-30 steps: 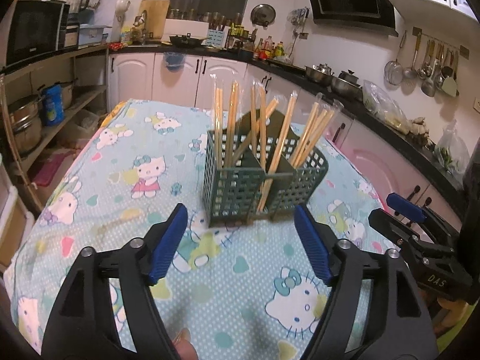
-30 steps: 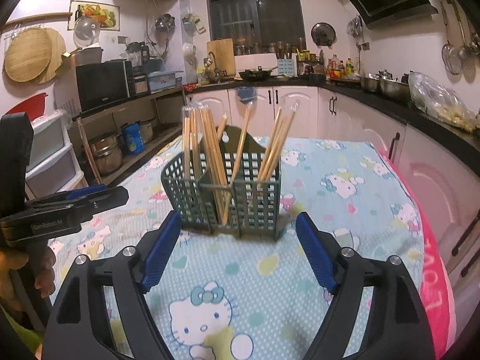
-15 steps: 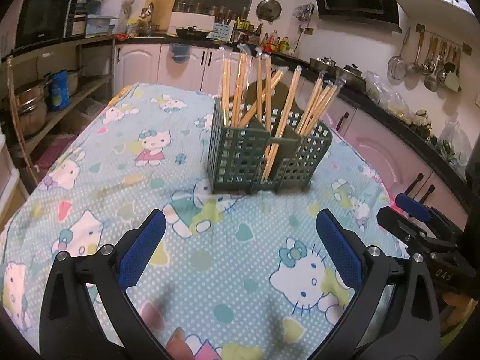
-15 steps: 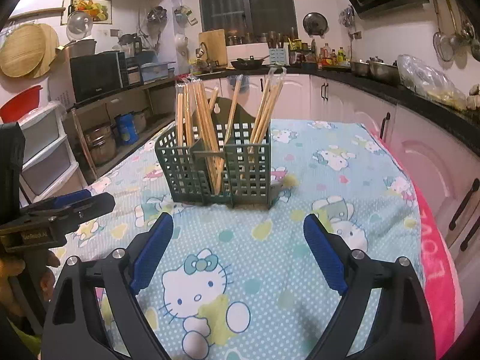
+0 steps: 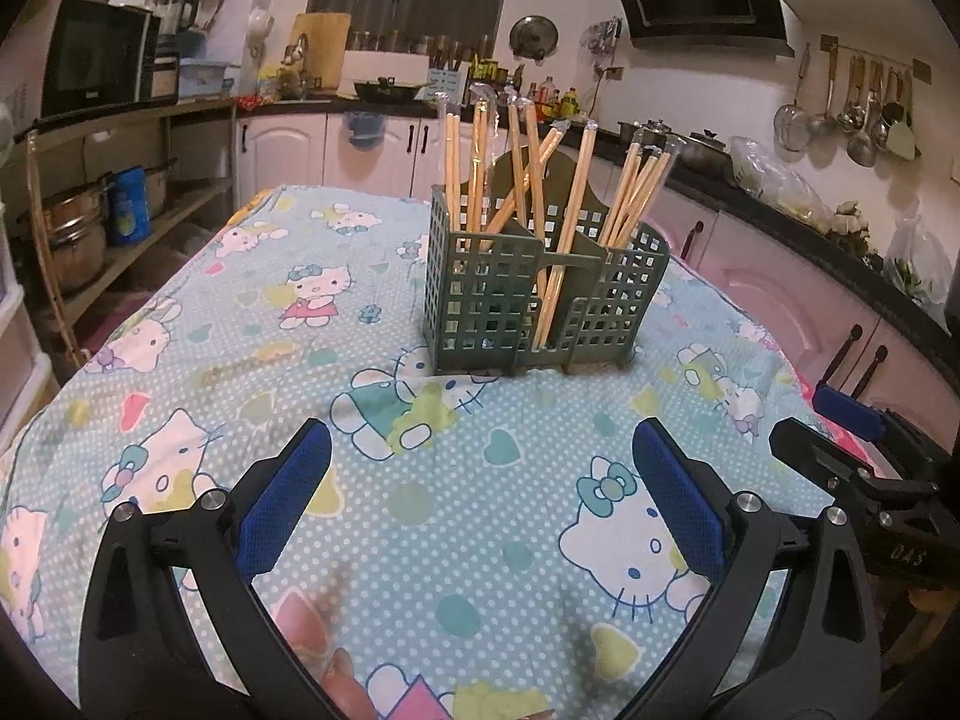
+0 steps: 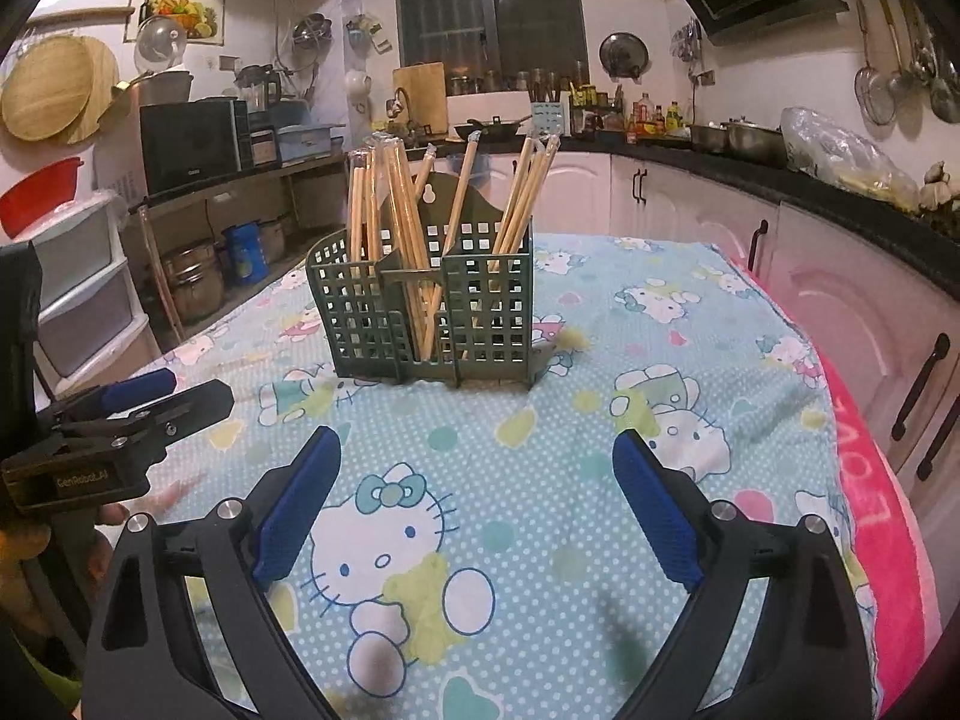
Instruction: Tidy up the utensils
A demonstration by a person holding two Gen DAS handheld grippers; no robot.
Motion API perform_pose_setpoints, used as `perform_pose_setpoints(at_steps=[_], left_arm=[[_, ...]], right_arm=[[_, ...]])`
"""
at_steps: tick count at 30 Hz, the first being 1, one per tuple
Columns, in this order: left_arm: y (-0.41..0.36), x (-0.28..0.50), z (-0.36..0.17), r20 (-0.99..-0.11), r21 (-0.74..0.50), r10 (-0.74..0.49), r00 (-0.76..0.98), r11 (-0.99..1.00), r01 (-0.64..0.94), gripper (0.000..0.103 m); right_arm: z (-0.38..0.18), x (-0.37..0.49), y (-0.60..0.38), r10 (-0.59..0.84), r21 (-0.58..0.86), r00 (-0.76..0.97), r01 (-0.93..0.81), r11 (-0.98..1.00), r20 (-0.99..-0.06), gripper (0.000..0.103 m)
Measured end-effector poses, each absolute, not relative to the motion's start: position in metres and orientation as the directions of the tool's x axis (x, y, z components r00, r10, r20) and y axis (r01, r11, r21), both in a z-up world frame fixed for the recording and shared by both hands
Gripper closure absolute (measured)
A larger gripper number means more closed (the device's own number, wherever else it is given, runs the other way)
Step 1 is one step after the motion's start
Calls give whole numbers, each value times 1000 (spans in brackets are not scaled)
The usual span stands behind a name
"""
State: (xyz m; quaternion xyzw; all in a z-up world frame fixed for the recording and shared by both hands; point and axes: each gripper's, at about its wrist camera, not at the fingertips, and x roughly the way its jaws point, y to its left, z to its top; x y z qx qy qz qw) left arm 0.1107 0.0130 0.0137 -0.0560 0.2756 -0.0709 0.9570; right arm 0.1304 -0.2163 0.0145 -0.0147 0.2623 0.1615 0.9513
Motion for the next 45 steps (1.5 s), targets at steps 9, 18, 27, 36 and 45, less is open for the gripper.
perform_pose_setpoints(at_steps=[9, 18, 27, 36, 45], left_arm=[[6, 107, 5, -492, -119, -164, 855, 986, 121, 11], [7, 104, 1, -481, -110, -144, 865, 989, 104, 11], [7, 106, -1, -493, -103, -123, 862, 991, 83, 11], [9, 106, -2, -499, -110, -119, 858, 991, 73, 11], [10, 106, -3, -501, -113, -114, 858, 991, 66, 11]], right_arm=[[2, 124, -219, 271, 50, 834, -283, 958, -481, 13], [-4, 122, -221, 261, 49, 840, -270, 961, -475, 13], [-6, 124, -220, 259, 54, 835, -267, 962, -486, 10], [-7, 125, -221, 257, 60, 833, -262, 963, -490, 9], [-8, 125, -222, 254, 62, 831, -258, 964, -495, 8]])
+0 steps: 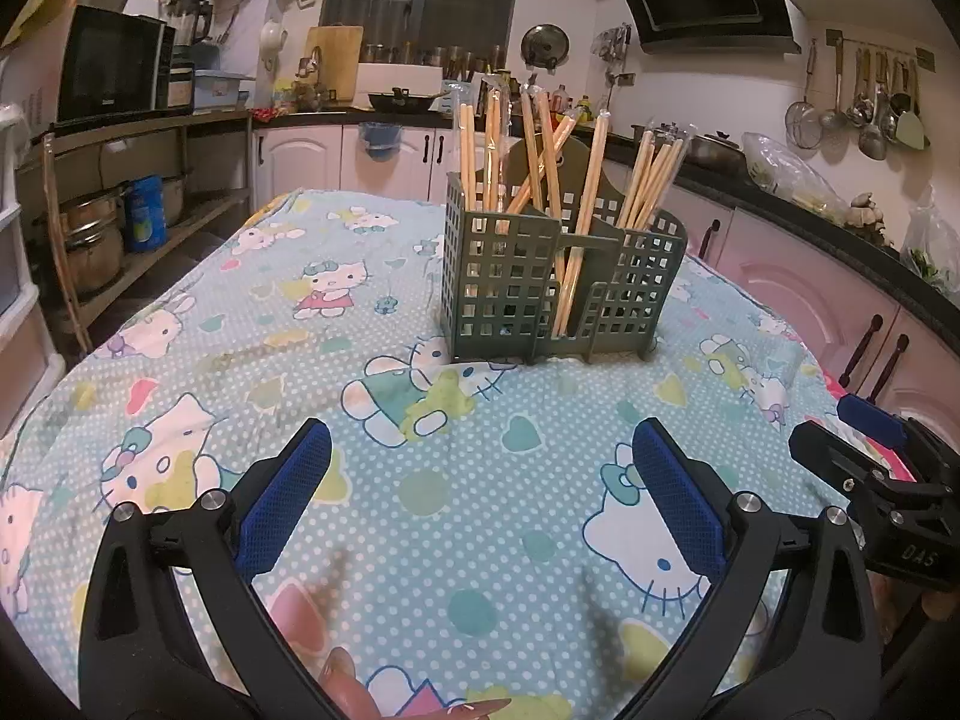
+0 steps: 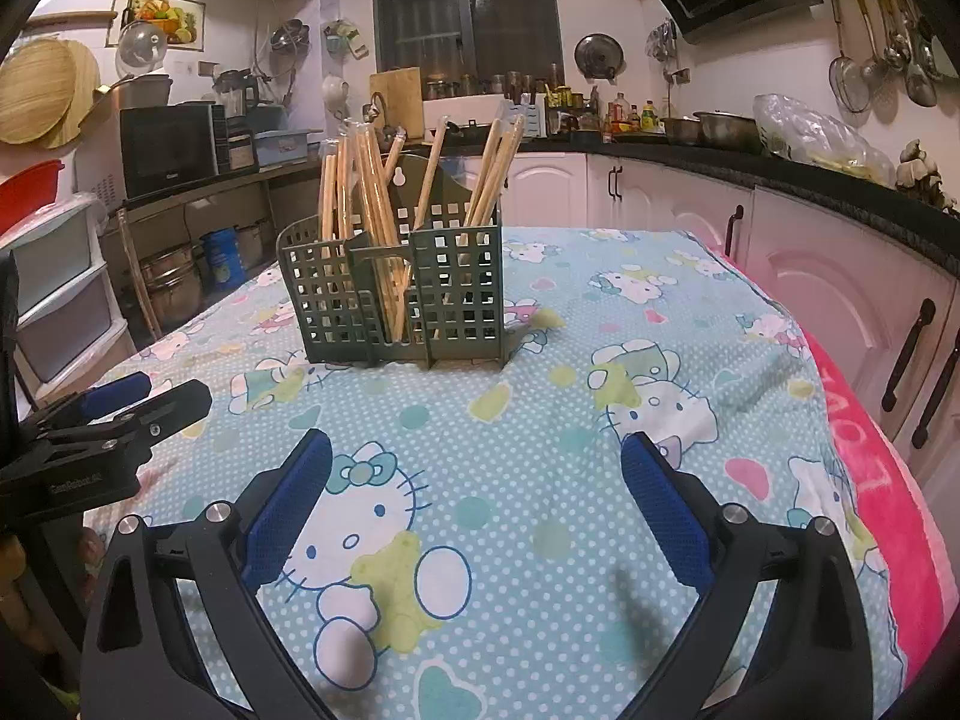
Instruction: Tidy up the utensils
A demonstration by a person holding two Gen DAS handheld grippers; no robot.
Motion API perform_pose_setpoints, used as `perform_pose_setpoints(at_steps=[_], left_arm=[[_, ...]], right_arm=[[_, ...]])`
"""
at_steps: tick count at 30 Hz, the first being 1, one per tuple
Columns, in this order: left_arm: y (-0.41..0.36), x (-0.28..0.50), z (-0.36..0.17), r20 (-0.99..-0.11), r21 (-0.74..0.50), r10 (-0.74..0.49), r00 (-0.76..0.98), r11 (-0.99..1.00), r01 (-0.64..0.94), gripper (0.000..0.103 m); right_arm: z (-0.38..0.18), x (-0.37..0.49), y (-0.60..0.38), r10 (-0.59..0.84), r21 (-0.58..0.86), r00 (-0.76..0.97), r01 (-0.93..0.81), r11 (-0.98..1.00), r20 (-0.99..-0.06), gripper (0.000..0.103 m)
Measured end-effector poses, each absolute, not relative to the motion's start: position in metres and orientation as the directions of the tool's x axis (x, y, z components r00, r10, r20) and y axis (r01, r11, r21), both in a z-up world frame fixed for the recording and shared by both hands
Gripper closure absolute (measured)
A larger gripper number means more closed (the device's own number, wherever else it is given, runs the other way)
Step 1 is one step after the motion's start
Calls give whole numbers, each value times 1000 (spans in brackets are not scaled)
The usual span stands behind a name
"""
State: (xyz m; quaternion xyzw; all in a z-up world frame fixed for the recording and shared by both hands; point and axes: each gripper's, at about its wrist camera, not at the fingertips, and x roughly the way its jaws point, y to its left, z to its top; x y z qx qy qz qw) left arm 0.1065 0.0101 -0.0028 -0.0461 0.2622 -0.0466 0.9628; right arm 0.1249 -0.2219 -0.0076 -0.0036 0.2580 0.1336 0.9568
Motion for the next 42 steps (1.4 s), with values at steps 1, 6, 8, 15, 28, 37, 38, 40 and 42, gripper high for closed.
perform_pose_setpoints(at_steps=[1, 6, 8, 15, 28, 37, 38, 40, 42], left_arm=[[10, 106, -3, -500, -113, -114, 858, 991, 66, 11], [11, 107, -3, -500, -116, -114, 859, 991, 64, 11], [11, 106, -2, -499, -115, -114, 859, 991, 65, 11], [11, 106, -2, -498, -114, -112, 860, 991, 62, 11], [11, 106, -2, -499, -113, -109, 860, 992, 60, 11], [12, 105, -1, -498, -113, -108, 860, 992, 60, 11], [12, 105, -1, -498, -113, -109, 860, 992, 60, 11], [11, 105, -1, -499, -113, -110, 860, 992, 61, 11], [11, 105, -1, -499, -113, -109, 860, 992, 60, 11]], right_arm=[[-8, 125, -222, 254, 62, 830, -258, 964, -496, 8], [-8, 125, -220, 254, 57, 829, -261, 964, -498, 8], [-9, 125, -220, 253, 55, 829, -261, 964, -499, 8], [-9, 126, -220, 254, 64, 828, -257, 964, -501, 8], [-9, 126, -220, 254, 65, 827, -257, 964, -501, 7], [-9, 126, -221, 253, 66, 829, -255, 965, -499, 7], [-9, 126, -221, 253, 66, 829, -255, 965, -499, 7], [-9, 126, -221, 252, 67, 829, -253, 965, -499, 7], [-10, 126, -221, 251, 68, 829, -251, 966, -499, 7]])
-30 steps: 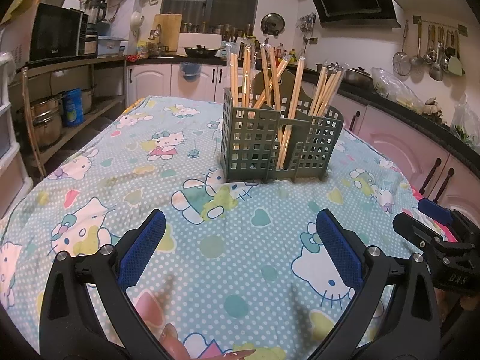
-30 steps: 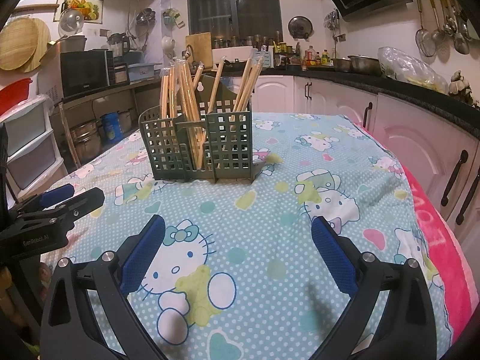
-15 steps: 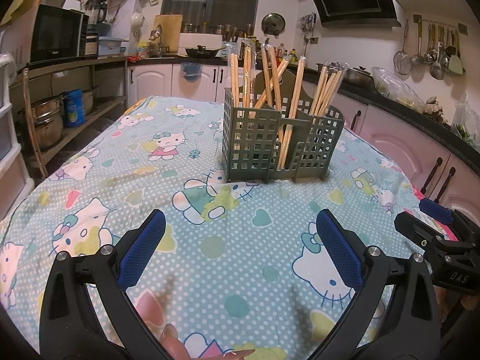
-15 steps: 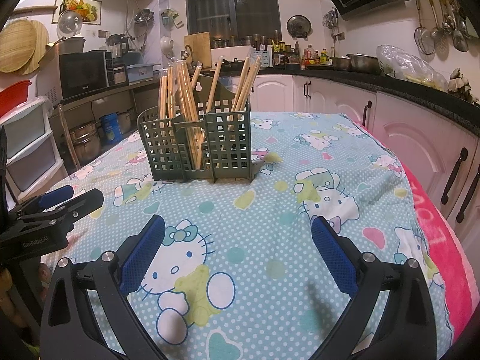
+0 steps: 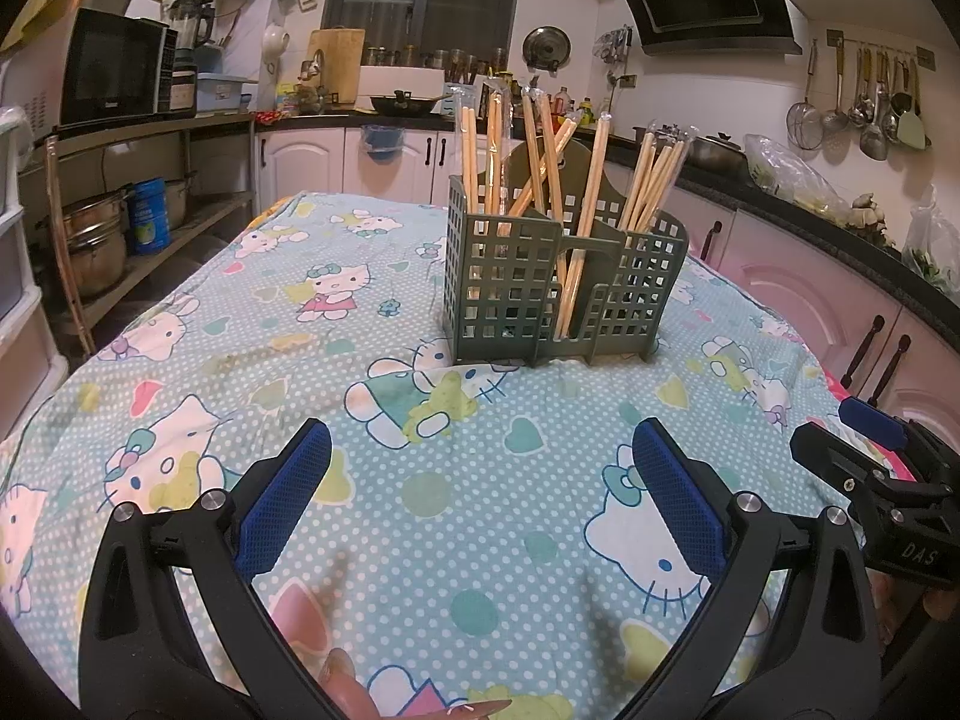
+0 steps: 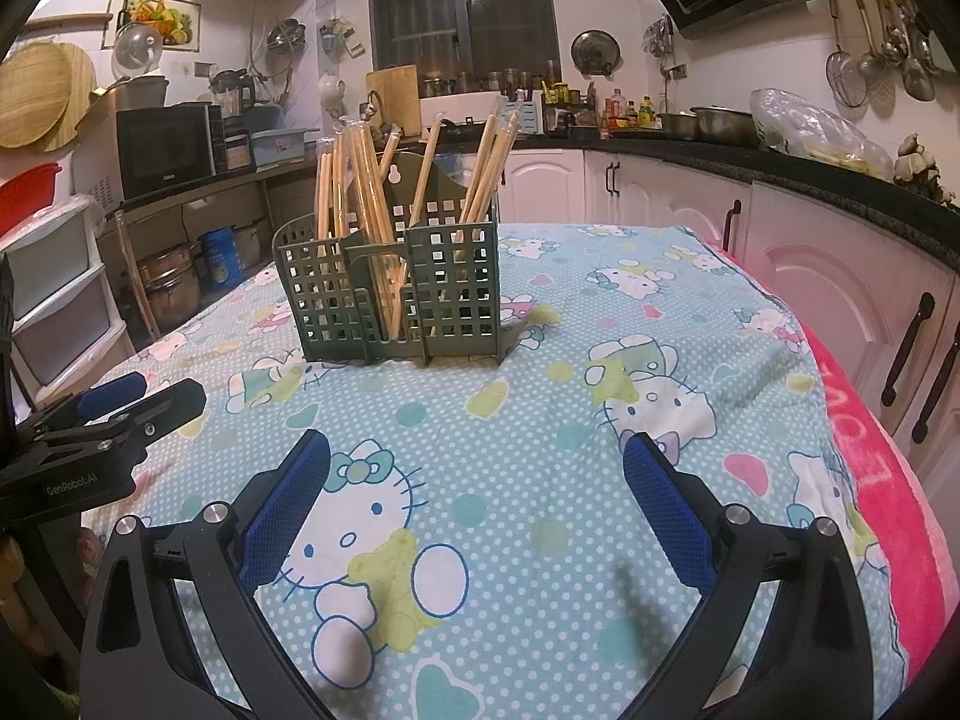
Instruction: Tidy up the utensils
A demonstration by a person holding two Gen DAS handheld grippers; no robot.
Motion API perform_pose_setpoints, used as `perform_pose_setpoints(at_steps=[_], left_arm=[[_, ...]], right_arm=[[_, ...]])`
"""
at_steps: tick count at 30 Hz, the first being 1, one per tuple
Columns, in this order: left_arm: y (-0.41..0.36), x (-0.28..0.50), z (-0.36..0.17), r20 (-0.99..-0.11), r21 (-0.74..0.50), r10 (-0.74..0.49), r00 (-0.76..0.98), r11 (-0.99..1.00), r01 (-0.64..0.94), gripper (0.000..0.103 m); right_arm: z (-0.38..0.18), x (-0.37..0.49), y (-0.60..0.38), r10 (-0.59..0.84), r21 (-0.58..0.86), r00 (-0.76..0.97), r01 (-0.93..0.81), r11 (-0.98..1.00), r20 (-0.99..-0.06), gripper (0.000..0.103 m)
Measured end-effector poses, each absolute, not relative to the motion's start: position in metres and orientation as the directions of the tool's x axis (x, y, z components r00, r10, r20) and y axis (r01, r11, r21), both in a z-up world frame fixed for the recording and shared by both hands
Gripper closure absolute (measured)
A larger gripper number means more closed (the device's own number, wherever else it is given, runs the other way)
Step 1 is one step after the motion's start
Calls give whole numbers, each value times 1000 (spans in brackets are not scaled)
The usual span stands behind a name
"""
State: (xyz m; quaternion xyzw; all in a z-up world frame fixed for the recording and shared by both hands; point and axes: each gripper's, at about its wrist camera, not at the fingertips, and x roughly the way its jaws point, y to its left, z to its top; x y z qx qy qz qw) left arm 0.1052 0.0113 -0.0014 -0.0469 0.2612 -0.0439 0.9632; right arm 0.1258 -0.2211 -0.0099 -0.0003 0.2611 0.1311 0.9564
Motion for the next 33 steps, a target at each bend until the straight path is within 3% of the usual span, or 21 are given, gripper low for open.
perform_pose_setpoints(at_steps=[24, 28, 33], left_arm=[[16, 106, -1, -498, -150, -135, 856, 986, 68, 11], [35, 118, -4, -567, -189, -121, 815, 982, 15, 11], [97, 153, -8, -673, -99, 67, 737, 979, -179, 11]], right_arm=[[-11, 128, -228, 239, 74, 827, -235, 969, -509, 7], [-6, 143, -249, 173, 75, 820, -158, 985, -545, 6], [-12, 201, -321, -17, 27, 739, 48, 998, -673, 6]])
